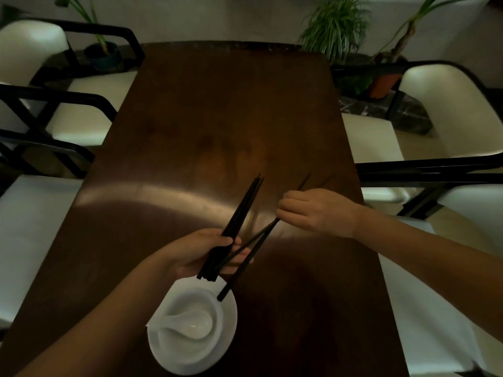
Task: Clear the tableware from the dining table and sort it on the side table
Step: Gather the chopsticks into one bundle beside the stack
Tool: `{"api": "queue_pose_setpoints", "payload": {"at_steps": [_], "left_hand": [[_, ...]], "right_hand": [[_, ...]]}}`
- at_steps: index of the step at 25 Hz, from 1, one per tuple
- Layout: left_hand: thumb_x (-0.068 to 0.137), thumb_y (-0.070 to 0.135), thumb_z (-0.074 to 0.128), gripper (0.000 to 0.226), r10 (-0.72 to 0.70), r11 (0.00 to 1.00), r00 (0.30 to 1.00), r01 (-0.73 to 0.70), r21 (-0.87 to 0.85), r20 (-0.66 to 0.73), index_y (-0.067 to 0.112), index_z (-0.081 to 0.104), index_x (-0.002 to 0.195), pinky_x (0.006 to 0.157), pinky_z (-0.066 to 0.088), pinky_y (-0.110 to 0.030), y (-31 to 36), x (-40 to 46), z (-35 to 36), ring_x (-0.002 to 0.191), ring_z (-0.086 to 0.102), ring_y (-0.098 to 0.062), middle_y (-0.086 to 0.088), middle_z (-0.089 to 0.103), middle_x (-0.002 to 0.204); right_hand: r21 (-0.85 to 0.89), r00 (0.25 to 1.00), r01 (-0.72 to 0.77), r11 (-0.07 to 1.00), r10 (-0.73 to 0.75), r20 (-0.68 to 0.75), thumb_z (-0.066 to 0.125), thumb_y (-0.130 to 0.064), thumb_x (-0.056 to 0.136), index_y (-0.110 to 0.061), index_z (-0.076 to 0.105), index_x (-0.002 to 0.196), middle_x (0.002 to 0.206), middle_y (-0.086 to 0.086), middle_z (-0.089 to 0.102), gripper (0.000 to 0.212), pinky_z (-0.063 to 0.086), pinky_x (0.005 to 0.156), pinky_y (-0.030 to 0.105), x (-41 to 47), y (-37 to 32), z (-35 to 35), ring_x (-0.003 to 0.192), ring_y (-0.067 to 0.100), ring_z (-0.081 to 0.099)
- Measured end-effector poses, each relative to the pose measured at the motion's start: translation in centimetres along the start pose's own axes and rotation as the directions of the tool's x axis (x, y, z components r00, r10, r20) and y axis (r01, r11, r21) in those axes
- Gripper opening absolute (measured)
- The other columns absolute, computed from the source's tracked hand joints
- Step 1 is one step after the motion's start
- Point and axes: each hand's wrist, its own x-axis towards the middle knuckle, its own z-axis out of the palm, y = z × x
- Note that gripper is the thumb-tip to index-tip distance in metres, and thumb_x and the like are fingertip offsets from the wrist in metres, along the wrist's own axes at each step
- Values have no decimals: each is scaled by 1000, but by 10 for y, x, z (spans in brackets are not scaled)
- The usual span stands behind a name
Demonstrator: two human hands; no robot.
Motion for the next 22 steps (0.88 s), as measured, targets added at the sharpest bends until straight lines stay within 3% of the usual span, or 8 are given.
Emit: {"api": "queue_pose_setpoints", "payload": {"at_steps": [8,12,13,14,15,16,18,22], "left_hand": [[99,15,31,18,74,997,997,-74,16,4,9,48,102,45,46,-23,-22,-13,41,45,49,-12,-3,56,59],[98,16,31,19,176,974,983,-183,-137,-57,9,48,95,32,30,-16,-40,-16,48,35,32,-5,3,44,50],[98,16,31,20,209,961,976,-215,-176,-53,8,49,94,32,30,-16,-41,-19,48,35,32,-5,3,44,50],[98,16,31,21,243,947,969,-246,-206,-41,8,50,95,32,31,-16,-42,-22,47,35,33,-5,3,45,50],[98,16,31,21,273,936,962,-272,-221,-26,8,50,96,33,32,-16,-42,-25,46,36,34,-6,3,45,51],[97,17,32,20,294,933,956,-290,-215,-9,9,50,98,34,32,-16,-42,-28,45,36,35,-6,3,45,52],[97,18,35,18,282,952,958,-273,-140,45,9,50,100,36,34,-17,-43,-34,45,38,36,-7,2,46,54],[97,21,37,19,230,973,962,-229,-27,144,10,50,103,39,36,-17,-45,-44,43,41,38,-7,2,47,58]], "right_hand": [[-96,984,78,992,-62,165,34,-9,87,-12,67,93,91,6,70,34,55,68,31,34,-26,-17,83,21,66],[-137,960,-253,958,232,-154,46,-11,91,-12,68,102,103,10,69,25,53,84,37,38,-51,-6,98,23,64],[8,809,-540,842,521,-274,52,-16,89,-12,65,110,112,11,66,25,51,87,38,36,-63,-1,105,22,59],[301,504,-776,555,831,-235,57,-21,87,-13,59,118,121,12,60,32,49,89,37,35,-76,2,109,19,53],[637,159,-765,94,986,45,57,-27,88,-16,53,123,128,12,54,37,49,86,34,37,-89,1,106,17,52],[789,35,-505,-350,905,424,52,-34,91,-17,51,123,129,11,53,36,49,77,28,44,-99,-4,94,15,54],[659,223,-65,-749,633,741,41,-42,94,-13,54,114,116,12,60,38,40,55,22,54,-107,-10,63,12,50],[724,280,-49,-688,686,671,50,-37,91,-10,55,107,85,4,72,31,32,44,21,73,-96,-27,45,9,42]]}}
